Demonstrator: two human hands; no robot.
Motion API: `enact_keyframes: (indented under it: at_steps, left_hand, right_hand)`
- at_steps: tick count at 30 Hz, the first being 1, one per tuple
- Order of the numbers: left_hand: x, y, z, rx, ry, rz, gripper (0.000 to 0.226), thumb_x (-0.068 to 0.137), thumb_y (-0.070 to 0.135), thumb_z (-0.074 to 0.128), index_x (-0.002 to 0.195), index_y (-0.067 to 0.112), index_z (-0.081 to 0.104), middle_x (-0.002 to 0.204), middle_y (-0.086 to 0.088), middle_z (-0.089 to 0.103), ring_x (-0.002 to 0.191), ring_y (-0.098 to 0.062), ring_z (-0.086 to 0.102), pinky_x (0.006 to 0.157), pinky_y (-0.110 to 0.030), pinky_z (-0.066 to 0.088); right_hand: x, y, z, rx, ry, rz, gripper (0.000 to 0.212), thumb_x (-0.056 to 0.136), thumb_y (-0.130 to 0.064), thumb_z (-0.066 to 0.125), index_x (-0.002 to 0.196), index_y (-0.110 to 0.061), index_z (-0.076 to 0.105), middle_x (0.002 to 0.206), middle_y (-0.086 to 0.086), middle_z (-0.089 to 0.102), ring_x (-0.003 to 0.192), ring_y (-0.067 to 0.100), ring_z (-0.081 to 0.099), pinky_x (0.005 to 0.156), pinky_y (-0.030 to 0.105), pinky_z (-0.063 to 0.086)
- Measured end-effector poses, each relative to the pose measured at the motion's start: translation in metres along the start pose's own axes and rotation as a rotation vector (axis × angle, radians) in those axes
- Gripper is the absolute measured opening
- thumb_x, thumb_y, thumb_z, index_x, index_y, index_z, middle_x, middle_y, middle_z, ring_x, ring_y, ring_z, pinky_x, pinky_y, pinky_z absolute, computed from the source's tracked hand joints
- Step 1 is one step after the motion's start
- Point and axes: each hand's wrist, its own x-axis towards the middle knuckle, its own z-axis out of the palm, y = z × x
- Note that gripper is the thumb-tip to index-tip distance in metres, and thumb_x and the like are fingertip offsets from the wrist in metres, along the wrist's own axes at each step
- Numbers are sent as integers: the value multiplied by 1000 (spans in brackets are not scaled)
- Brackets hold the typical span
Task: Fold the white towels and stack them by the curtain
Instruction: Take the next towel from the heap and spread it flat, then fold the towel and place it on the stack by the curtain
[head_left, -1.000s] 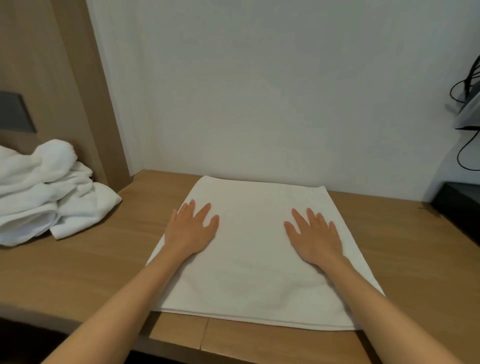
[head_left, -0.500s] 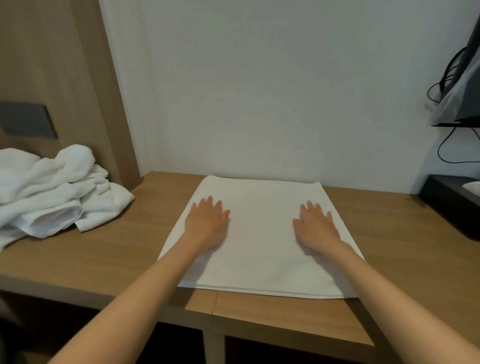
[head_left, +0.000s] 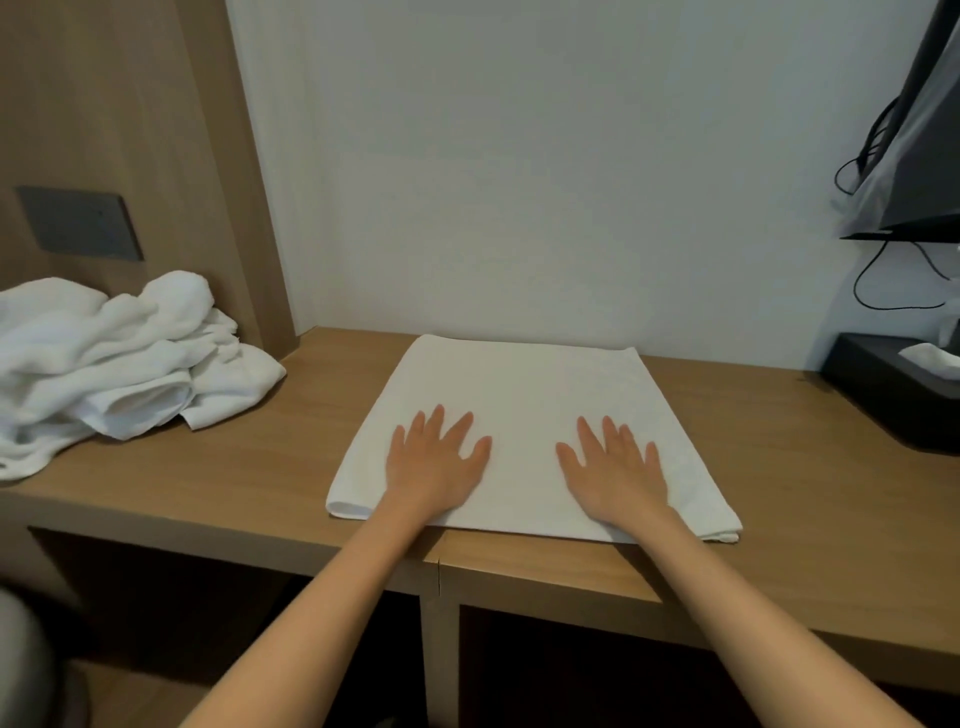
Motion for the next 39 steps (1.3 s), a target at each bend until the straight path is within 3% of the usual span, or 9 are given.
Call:
enact_keyframes:
  at_steps: [12,15,19,21,23,27,33,36,39]
  left_hand:
    - [-14,-60,-14,-1,-18,-34,62,96,60,10,152,34,6,161,3,-2,148,-19,-1,118,-40,5]
    - [-17,-60,-18,18,-12,2,59,99,53,11,152,28,8,161,0,1,148,-20,0,118,-40,3]
    - [-32,-54,-23,68,139,106,52,102,45,18,151,29,17,160,0,10,148,-18,3,118,-38,0]
    - [-42,-48,-22,54,118,201,51,101,49,20,150,36,19,160,4,11,147,-16,3,118,-37,-2]
    - [-51,-45,-21,13,-23,240,51,99,53,17,149,42,17,160,6,9,147,-15,2,118,-38,-1]
    - [-66,-58,-22,4,-102,235,56,94,63,10,147,47,11,160,10,2,147,-13,0,118,-35,2]
    - [-87,-62,-27,24,-102,228,77,74,82,9,145,54,7,158,18,0,147,-10,1,118,-39,9]
    - [-105,-68,-25,59,-52,300,81,71,87,25,143,57,4,158,19,0,147,-9,3,118,-39,16]
    - [-123,-77,-20,131,51,405,80,83,64,52,145,53,1,159,15,4,146,-10,8,117,-35,22]
  right_hand:
    - [-19,52,-12,-17,34,77,67,97,-58,7,153,-22,0,161,8,-5,147,26,-7,117,45,-2]
    - [-22,50,-12,-9,130,34,61,100,-51,16,153,-21,12,161,8,3,148,27,-5,118,46,-2]
    - [-35,41,-17,69,297,-160,46,100,-38,37,146,-34,31,159,-4,15,148,17,-1,116,43,-11]
    - [-42,37,-17,93,223,-283,46,99,-46,34,145,-43,28,159,-10,11,147,13,-6,110,43,-23]
    - [-49,37,-14,5,88,-334,50,95,-61,18,144,-53,18,160,-14,0,146,13,-15,103,48,-30]
    - [-56,46,-17,-43,-117,-246,69,76,-78,-2,142,-59,0,159,-13,-8,147,17,-13,111,54,-18]
    - [-68,46,-14,-62,-121,-250,89,61,-91,-2,143,-57,-4,159,-13,-12,147,18,-13,114,54,-12]
    - [-84,52,-11,-69,-117,-269,93,57,-96,2,141,-58,-8,158,-14,-15,146,17,-16,113,55,-13]
    - [-101,59,-8,-114,-115,-309,93,60,-98,21,137,-62,-16,157,-15,-19,146,17,-18,112,54,-13]
